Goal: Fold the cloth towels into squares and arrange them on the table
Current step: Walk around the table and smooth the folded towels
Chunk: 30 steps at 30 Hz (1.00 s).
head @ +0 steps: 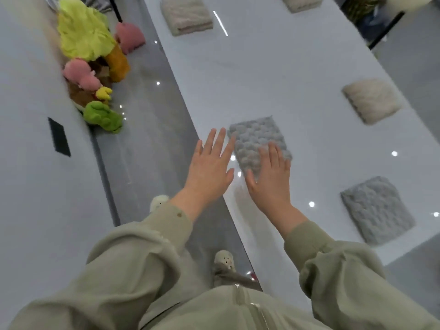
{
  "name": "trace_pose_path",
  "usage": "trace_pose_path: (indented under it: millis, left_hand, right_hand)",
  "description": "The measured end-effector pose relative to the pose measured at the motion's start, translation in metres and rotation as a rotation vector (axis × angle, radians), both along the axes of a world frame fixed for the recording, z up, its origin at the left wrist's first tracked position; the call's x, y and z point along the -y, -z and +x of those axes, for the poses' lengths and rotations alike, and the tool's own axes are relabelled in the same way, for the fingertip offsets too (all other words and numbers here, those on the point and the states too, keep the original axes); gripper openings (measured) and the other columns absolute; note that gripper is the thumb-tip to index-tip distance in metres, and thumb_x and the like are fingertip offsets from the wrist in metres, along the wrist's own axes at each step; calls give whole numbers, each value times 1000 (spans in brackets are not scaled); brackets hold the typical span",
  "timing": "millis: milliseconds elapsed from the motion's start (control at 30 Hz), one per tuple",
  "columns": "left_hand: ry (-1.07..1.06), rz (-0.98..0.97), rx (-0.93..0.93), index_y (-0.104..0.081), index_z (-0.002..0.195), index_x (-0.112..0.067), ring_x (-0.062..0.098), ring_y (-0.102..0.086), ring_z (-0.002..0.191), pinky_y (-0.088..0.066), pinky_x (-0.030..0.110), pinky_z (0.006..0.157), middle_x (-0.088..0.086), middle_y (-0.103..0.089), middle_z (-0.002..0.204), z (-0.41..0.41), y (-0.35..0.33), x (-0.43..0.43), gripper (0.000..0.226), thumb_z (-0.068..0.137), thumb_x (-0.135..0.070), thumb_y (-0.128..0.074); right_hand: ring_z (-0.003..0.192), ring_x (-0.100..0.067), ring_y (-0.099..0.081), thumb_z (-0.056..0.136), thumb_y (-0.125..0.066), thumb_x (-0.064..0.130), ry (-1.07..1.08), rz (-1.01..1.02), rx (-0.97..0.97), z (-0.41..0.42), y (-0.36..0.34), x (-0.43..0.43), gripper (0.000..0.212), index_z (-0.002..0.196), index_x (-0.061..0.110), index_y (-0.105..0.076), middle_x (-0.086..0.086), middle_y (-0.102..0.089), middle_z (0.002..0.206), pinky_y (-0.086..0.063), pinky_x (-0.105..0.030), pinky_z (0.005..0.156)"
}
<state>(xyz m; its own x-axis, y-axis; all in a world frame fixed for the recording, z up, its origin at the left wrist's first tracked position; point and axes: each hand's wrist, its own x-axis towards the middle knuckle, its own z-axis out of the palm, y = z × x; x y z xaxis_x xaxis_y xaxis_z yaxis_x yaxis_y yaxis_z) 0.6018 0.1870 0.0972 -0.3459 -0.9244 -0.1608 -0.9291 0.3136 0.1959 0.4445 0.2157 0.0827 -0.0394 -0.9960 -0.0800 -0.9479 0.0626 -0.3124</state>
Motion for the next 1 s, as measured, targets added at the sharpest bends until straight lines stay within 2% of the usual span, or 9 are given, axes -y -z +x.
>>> trace_pose_path:
  millis: [100,200,333,433,533,600,667,867,1000]
  left_hand:
    - [189,61,-104,-2,151,-16,26,9,146,-1,43,117,8,7,159,1,7,54,63,99,-37,-32]
    - [409,113,-167,-7,151,-16,25,5,146,-4,43,117,8,2,159,3,15,103,62,99,-35,-34]
    - [586,214,-283,-9,151,-17,21,2,146,-4,40,117,6,-2,159,7,23,155,59,99,-37,-30]
    - [549,384,-474,-12,150,-15,16,-3,146,-6,34,119,4,-8,159,7,32,175,55,101,-32,-30]
    - [411,603,-595,-13,150,-15,10,-7,145,-8,31,119,0,-11,158,-3,44,185,53,102,-28,-31]
    - [384,680,-607,-13,150,-17,10,-10,145,-8,26,118,-2,-13,158,-11,53,187,53,102,-27,-33]
    - [382,704,-625,-15,150,-17,10,-14,144,-10,21,115,-3,-16,157,-20,59,189,54,101,-27,-35]
    - [450,762,-720,-20,149,-17,0,-25,137,-19,11,110,-10,-27,150,-35,63,185,61,93,-39,-35]
    - [486,777,-736,-18,149,-12,-1,-22,137,-16,6,109,-10,-23,149,-30,62,189,62,93,-34,-35]
  right_hand:
    - [143,-32,-16,86,-33,39,215,-20,32,5,10,27,63,139,5,-36,-16,-23,153,-14,-52,115]
    - [144,-27,-13,84,-30,41,443,-43,130,17,13,41,65,140,9,-35,-13,-20,155,-10,-43,118]
    - [144,-17,-12,90,-47,29,724,-96,409,39,14,44,59,144,14,-30,-6,-20,155,-16,-38,118]
    - [140,-4,-21,93,-50,17,919,-174,536,53,12,46,54,144,17,-30,5,-26,152,-18,-24,116]
    - [126,10,-32,96,-45,12,1178,-262,742,60,14,51,48,141,24,-30,24,-34,139,-21,-4,103]
    - [135,-2,-30,97,-44,19,1306,-271,818,62,24,53,52,146,18,-26,12,-32,148,-23,-16,111]
    - [136,-8,-31,92,-44,30,1333,-302,816,61,32,54,60,147,17,-25,5,-33,150,-26,-28,114]
    - [127,-2,-37,83,-40,34,1330,-357,862,57,37,70,67,147,15,-28,6,-38,144,-29,-2,96]
    - [132,-10,-37,84,-41,32,1349,-369,815,60,36,77,67,146,11,-29,0,-37,147,-32,-20,108]
